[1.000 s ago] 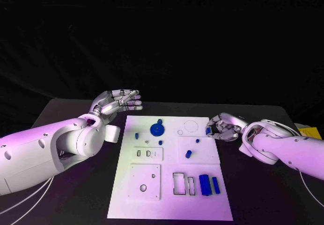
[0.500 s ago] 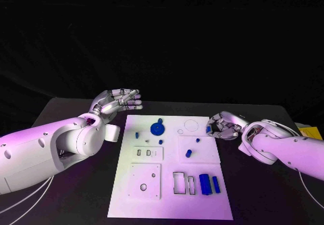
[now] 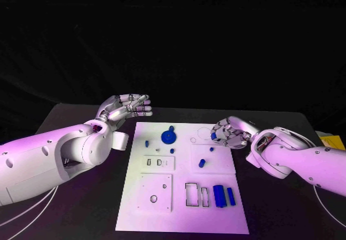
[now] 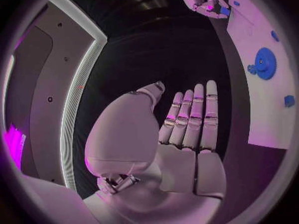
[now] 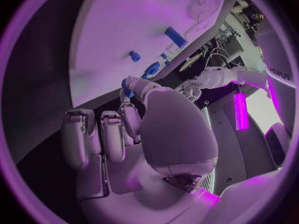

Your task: Assemble the parts on the task board

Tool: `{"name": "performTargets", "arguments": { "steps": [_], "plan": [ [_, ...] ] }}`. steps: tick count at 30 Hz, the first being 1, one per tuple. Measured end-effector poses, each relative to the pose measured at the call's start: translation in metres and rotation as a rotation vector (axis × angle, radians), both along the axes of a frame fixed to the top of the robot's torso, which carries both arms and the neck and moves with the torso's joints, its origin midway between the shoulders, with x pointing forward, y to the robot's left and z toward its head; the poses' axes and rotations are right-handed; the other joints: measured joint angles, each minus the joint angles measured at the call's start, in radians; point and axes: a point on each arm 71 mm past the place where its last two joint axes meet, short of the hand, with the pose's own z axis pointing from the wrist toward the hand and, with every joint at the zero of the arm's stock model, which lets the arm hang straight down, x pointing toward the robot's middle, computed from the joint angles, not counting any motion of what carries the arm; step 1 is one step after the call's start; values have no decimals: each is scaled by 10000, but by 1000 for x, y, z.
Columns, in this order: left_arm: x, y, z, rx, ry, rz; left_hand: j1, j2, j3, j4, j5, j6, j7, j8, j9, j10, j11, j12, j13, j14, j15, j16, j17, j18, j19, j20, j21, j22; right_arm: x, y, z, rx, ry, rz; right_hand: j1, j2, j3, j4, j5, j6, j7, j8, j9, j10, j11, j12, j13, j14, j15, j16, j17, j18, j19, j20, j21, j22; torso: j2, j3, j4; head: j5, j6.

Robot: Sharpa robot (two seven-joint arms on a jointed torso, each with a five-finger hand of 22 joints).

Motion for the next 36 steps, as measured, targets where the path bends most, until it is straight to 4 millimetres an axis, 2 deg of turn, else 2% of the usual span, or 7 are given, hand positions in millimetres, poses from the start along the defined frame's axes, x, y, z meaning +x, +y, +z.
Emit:
{"name": "performTargets", "arguments": {
  "steps": [5,10,18,26,34,36],
  "plan": [
    [1,0,-1,10,10,16,0,0,0,0,0,0,0,0,1,0,0,0,0,0,0,1,0,0,0,0,0,0,-8,32,5,103,179,235,1,0,97,-44,50,-44,9,0,0,0,0,-39,-20,0,0,0,0,0,0,0,-42,-1,-5,-7,6,35,-17],
    [3,2,-1,34,29,54,0,0,0,0,0,0,0,0,1,0,0,0,0,0,0,1,10,1,0,0,0,0,-16,62,6,117,322,464,-14,9,115,-27,68,-74,11,0,0,-36,36,-39,-20,0,0,0,-1,0,0,1,-42,-1,-8,-8,20,125,-63],
    [5,1,-3,48,66,45,0,0,0,0,0,0,0,0,1,1,0,0,0,0,0,3,10,1,0,0,0,1,-27,109,-2,-6,603,864,-200,-21,138,-26,69,-109,15,0,0,-36,36,-39,-15,0,1,0,-2,-1,0,1,-42,-2,-25,-19,5,288,-142],
    [6,-4,-4,30,107,-55,0,0,0,0,0,0,0,0,1,1,-1,0,0,0,0,4,9,0,0,0,0,2,-40,136,-22,-298,980,1055,-200,-21,138,-26,68,-130,29,0,0,-36,35,-39,-11,0,1,0,-2,0,0,2,-97,-4,-51,-28,30,287,-221],
    [6,-6,-4,28,146,-107,0,0,-1,0,0,0,0,1,1,1,-1,0,0,0,0,5,18,1,0,0,0,2,-47,152,-28,-533,915,1262,-252,-73,137,-26,66,-170,36,11,0,-36,35,-39,-11,-1,1,0,-3,-1,0,2,-126,0,-53,-32,24,304,-282],
    [6,-6,-4,26,153,-120,0,0,-1,0,0,0,0,0,2,1,-1,0,0,0,0,5,18,1,0,0,0,2,-49,155,-28,-578,878,1328,-252,-73,137,-26,65,-177,40,96,0,-36,35,-39,-11,0,1,0,-3,-1,0,2,-126,0,-54,-32,18,311,-298]
  ]
}}
